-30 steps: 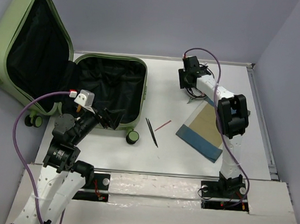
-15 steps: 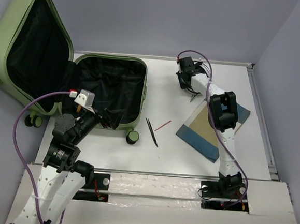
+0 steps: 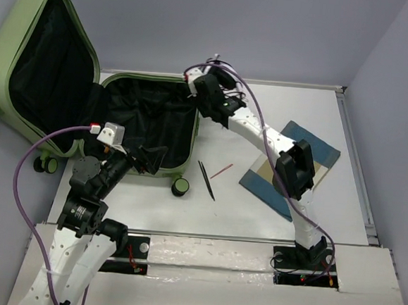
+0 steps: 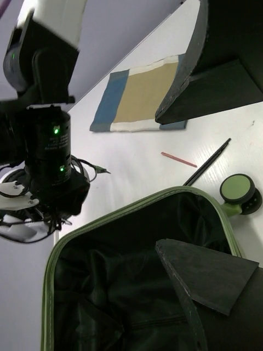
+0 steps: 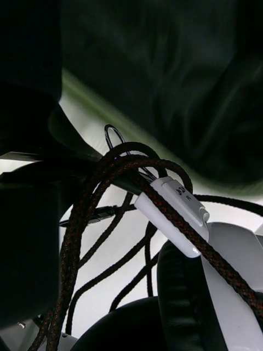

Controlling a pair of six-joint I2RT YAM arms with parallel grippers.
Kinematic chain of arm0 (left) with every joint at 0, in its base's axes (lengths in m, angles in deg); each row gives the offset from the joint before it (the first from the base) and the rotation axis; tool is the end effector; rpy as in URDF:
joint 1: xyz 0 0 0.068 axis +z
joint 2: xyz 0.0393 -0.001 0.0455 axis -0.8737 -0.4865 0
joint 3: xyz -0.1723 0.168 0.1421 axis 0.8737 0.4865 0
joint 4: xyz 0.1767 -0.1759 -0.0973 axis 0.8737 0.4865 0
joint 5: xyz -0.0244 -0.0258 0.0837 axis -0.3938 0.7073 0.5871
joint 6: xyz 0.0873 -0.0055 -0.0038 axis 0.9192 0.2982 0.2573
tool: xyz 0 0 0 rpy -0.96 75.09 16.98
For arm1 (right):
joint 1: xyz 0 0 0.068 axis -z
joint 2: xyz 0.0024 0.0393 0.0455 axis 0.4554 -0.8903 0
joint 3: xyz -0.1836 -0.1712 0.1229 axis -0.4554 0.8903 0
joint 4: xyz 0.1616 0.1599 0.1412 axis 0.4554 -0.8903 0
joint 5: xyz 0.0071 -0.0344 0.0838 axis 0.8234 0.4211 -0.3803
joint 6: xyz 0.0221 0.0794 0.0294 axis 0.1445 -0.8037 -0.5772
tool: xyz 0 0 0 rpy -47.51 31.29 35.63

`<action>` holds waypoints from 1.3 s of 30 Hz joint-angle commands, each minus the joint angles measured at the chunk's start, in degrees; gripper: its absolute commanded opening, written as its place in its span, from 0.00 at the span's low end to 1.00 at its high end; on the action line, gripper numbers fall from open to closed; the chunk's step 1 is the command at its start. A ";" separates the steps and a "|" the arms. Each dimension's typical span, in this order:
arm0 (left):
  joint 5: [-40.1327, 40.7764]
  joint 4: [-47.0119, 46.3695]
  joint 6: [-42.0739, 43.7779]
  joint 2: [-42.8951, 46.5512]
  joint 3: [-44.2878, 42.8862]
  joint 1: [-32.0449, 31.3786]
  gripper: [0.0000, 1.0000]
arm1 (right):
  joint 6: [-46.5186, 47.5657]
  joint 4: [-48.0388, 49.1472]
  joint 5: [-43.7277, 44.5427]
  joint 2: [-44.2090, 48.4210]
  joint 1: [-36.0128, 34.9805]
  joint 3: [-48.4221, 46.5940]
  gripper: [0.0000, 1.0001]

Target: Pack the luggage

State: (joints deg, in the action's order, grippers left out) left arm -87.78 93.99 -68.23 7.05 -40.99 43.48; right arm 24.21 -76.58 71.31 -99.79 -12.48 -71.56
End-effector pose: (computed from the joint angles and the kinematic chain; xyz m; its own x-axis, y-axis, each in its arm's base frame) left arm 0.1398 -0.0667 0.3603 -0.0221 -0.2686 -0.9630 0.5682 0.7892 -0.2332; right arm 0.4462 0.3344 0.2637 -0.3705 -0.5697 -0.7336 -0.4809 0.7934 -0.3732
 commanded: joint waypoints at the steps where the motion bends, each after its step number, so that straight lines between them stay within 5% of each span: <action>1: 4.01 -0.74 0.61 1.75 -3.13 1.06 0.99 | -0.86 6.72 0.12 2.05 -7.18 -8.25 0.07; 9: 4.98 -0.65 0.43 2.89 -3.13 1.24 0.99 | -7.35 6.54 -10.68 -7.53 -12.02 -20.64 0.10; 10: 5.15 -0.65 0.43 3.07 -3.22 1.24 0.99 | -8.42 6.54 -13.04 -9.02 -12.02 -21.26 0.40; 13: 5.24 -0.56 0.43 3.24 -3.13 1.15 0.99 | -11.14 6.01 -13.77 -9.12 -12.02 -21.71 0.91; 15: 5.07 -0.65 0.52 3.33 -3.13 0.97 0.99 | -11.06 5.57 -13.33 -6.16 -12.02 -20.57 0.98; 22: 4.80 -1.00 0.34 4.03 -2.78 0.18 0.99 | -15.36 6.01 -7.11 11.68 -7.99 -2.76 0.95; 24: 3.32 -1.44 -0.01 4.03 -2.43 -0.17 0.99 | -20.36 8.20 -1.74 17.31 -5.09 10.67 0.88; 26: 1.03 -2.14 -0.71 3.16 -1.90 -0.43 0.99 | -25.63 10.22 -0.76 26.79 2.28 21.48 0.77; 28: -3.27 -3.54 -2.11 1.84 -1.55 -0.96 0.99 | -34.24 13.65 -0.15 36.20 8.60 38.27 0.49; 30: -9.04 -6.51 -5.60 -0.52 -1.37 -1.66 0.99 | -39.51 15.67 -0.68 42.00 18.68 51.77 0.38; 35: -21.03 -25.20 -21.50 -6.77 0.56 -6.31 0.97 | -43.93 19.97 -2.50 54.75 38.22 67.92 0.42; 39: -5.01 -28.41 -19.35 -12.91 -0.49 -17.72 0.65 | -45.16 22.88 -4.46 53.47 48.78 72.95 0.70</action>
State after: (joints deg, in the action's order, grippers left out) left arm -99.32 77.58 -83.49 -1.88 -40.94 33.54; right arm -16.38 -60.95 69.47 -47.07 31.71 -0.68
